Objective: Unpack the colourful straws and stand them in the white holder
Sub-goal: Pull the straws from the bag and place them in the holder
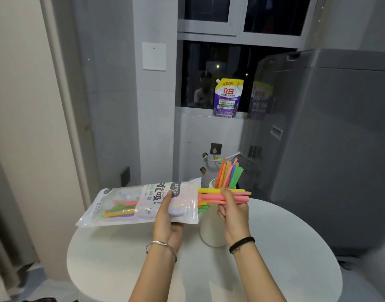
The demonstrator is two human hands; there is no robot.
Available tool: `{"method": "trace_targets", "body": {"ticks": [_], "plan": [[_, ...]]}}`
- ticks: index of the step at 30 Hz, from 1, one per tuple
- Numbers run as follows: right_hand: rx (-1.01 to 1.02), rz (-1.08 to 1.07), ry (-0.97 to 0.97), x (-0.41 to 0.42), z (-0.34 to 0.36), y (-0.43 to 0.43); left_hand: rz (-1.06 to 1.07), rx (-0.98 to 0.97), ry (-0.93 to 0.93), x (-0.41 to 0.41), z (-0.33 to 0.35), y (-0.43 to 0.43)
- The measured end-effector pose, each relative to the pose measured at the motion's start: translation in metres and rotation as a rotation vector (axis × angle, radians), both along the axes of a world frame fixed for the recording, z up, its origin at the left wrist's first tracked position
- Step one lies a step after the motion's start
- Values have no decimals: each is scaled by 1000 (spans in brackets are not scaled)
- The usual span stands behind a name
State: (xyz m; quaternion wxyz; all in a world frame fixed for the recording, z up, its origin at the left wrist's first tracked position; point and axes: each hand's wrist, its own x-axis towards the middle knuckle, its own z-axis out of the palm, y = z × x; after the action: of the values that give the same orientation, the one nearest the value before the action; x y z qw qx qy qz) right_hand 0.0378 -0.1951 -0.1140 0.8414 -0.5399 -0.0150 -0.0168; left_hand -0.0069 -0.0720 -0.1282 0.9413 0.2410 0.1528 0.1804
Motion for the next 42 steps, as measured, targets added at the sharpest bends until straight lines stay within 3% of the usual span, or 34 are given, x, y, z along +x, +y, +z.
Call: {"method": "trace_targets", "body": {"ticks": [5,9,12,16,24,42], "plan": [[30,12,-91,-1,5,-1,-4,-6,-9,1,1,-3],[16,120,-48,-6,4,15,-68,-16,-18,2,3,-15],[29,58,-9,-5,2,18,-89,-25,-9,2,4,-19],[228,-52,-60,-1,17,12,-91,-52,-1,5,5,-20],[517,-27,-183,18,90,-16,-63,-103,-46,11,17,-12],[145,-168,-220,51,176,-27,-6,-40,-32,21,16,0]]}}
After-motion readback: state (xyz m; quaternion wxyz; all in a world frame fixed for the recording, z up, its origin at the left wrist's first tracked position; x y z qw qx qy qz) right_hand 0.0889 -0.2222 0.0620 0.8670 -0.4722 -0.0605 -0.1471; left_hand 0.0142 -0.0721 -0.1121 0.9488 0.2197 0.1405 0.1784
